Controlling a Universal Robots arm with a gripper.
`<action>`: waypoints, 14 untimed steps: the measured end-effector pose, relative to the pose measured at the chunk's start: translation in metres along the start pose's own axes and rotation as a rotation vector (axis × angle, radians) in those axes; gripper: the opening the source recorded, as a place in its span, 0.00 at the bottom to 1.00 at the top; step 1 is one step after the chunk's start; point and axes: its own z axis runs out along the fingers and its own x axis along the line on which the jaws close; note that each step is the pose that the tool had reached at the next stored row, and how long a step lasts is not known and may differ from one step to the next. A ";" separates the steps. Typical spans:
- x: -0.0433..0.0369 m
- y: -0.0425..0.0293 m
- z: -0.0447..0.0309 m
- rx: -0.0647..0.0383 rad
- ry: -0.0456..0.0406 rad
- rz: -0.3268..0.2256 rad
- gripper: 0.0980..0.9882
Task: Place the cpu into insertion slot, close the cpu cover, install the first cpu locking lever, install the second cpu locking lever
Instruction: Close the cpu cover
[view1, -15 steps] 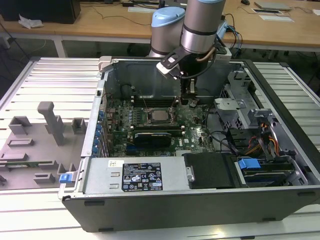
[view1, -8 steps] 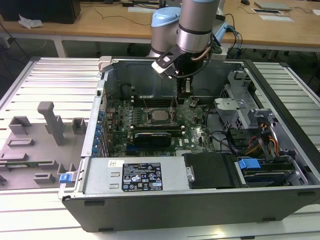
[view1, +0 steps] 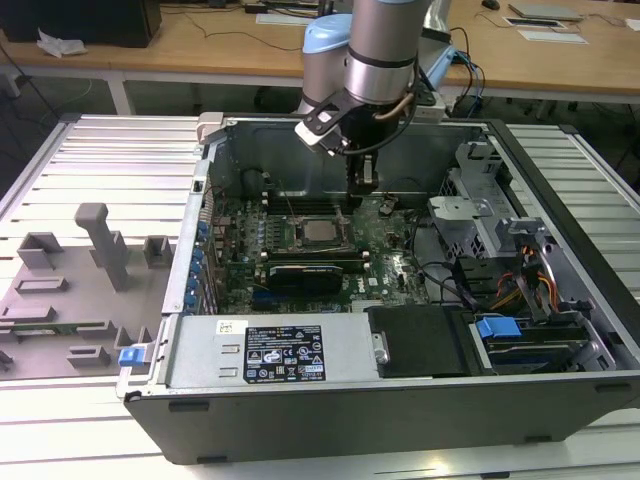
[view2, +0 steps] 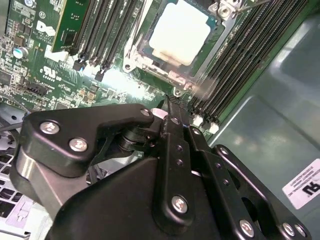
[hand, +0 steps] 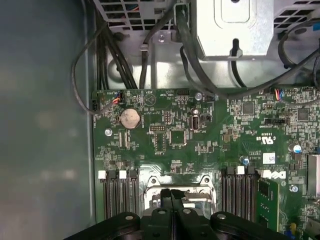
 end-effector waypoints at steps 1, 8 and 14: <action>0.0002 -0.0009 0.0000 0.000 -0.0001 0.000 0.01; 0.0004 -0.0146 0.0008 -0.003 0.0001 0.000 0.01; -0.0028 -0.0344 0.0046 -0.004 0.0001 0.000 0.01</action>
